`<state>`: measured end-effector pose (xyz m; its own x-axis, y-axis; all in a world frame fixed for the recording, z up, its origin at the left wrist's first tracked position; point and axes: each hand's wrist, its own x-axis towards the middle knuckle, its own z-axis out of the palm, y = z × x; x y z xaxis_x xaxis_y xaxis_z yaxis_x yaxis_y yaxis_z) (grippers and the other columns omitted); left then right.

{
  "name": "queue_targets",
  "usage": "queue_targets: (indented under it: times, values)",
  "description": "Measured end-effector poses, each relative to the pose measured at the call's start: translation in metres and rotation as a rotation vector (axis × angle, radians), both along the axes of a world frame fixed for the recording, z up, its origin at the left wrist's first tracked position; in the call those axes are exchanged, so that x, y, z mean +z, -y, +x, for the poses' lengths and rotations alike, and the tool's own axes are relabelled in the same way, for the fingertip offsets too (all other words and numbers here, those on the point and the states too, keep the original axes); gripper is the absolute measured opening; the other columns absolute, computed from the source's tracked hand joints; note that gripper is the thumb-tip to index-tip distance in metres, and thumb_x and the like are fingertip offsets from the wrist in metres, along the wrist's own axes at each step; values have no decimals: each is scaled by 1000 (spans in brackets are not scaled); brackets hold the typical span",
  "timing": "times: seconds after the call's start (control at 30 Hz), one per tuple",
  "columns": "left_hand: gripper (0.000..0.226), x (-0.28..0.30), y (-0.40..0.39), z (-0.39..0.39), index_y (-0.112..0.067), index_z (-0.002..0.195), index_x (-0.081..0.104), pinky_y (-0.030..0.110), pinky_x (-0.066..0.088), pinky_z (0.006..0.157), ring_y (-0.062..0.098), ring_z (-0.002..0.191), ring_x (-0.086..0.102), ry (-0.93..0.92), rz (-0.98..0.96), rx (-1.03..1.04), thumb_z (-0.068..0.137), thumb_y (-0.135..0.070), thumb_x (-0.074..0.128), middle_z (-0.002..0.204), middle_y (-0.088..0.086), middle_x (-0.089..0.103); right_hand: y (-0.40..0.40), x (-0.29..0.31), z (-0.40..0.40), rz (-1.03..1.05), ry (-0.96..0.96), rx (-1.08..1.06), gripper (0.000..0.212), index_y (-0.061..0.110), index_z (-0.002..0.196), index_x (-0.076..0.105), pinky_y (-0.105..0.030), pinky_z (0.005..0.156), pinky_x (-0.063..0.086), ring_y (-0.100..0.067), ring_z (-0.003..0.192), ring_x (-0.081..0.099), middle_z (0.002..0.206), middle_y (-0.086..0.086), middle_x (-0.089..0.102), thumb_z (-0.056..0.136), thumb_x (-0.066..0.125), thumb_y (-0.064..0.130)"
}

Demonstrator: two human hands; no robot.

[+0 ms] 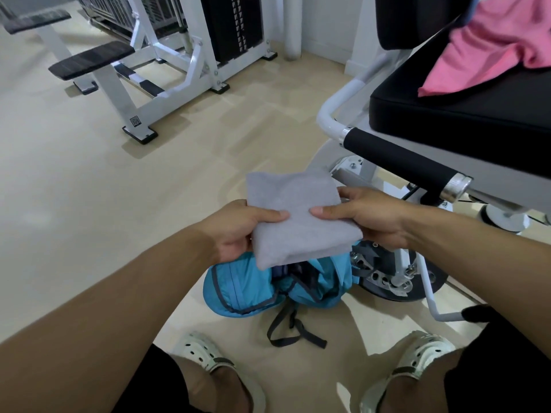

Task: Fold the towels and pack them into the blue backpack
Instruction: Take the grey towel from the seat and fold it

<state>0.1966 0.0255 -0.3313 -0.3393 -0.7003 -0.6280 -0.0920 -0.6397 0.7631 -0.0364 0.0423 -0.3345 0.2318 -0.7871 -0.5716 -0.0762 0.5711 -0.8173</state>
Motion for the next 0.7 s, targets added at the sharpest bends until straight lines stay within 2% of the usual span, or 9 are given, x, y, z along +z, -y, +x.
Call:
queue_targets:
  times: [0.07, 0.17, 0.27, 0.33, 0.4, 0.53, 0.7]
  values:
    - [37, -2, -1, -3, -8, 124, 66, 45, 59, 91, 28, 109, 71, 32, 2, 17, 88, -8, 75, 115, 7, 76, 1, -5, 2, -3, -112, 12, 80, 19, 135, 56, -43, 99, 56, -23, 111, 70, 120, 0, 73, 63, 92, 21]
    - [32, -7, -3, -8, -8, 126, 64, 46, 59, 91, 29, 111, 70, 48, 39, 37, 94, -9, 69, 121, 9, 73, -1, -12, 10, -105, -361, 8, 74, 22, 132, 55, -34, 87, 58, -18, 104, 68, 117, 3, 69, 69, 93, 17]
    - [31, -9, -7, -15, -8, 130, 61, 49, 57, 92, 29, 113, 69, -18, 142, 94, 103, -25, 57, 126, 11, 71, -5, -13, 18, -286, -635, 94, 60, 25, 121, 57, -20, 68, 46, -13, 98, 61, 109, 10, 63, 71, 90, 22]
    - [38, -9, -8, -20, -10, 130, 61, 52, 56, 92, 32, 113, 69, -52, 205, 130, 106, -36, 49, 125, 13, 71, -8, -13, 23, -382, -783, 196, 62, 23, 123, 54, -23, 69, 41, -14, 97, 57, 107, 10, 58, 72, 89, 28]
    - [41, -9, -9, -25, -11, 130, 61, 53, 57, 88, 33, 111, 69, -54, 227, 166, 106, -41, 46, 122, 15, 72, -10, -13, 28, -418, -837, 267, 63, 22, 124, 51, -27, 74, 45, -16, 98, 58, 110, 7, 59, 72, 88, 28]
    - [45, -7, -10, -32, -13, 127, 65, 48, 58, 83, 33, 107, 71, -34, 230, 209, 103, -48, 49, 116, 15, 74, -17, -12, 36, -465, -852, 355, 53, 22, 119, 51, -38, 73, 57, -19, 90, 64, 104, 3, 63, 75, 79, 20]
    - [51, -4, -14, -39, -15, 128, 68, 44, 58, 79, 30, 99, 73, -32, 208, 209, 101, -54, 48, 112, 13, 76, -30, -13, 45, -529, -760, 407, 30, 21, 107, 54, -37, 71, 56, -18, 83, 63, 93, 2, 65, 83, 70, 24]
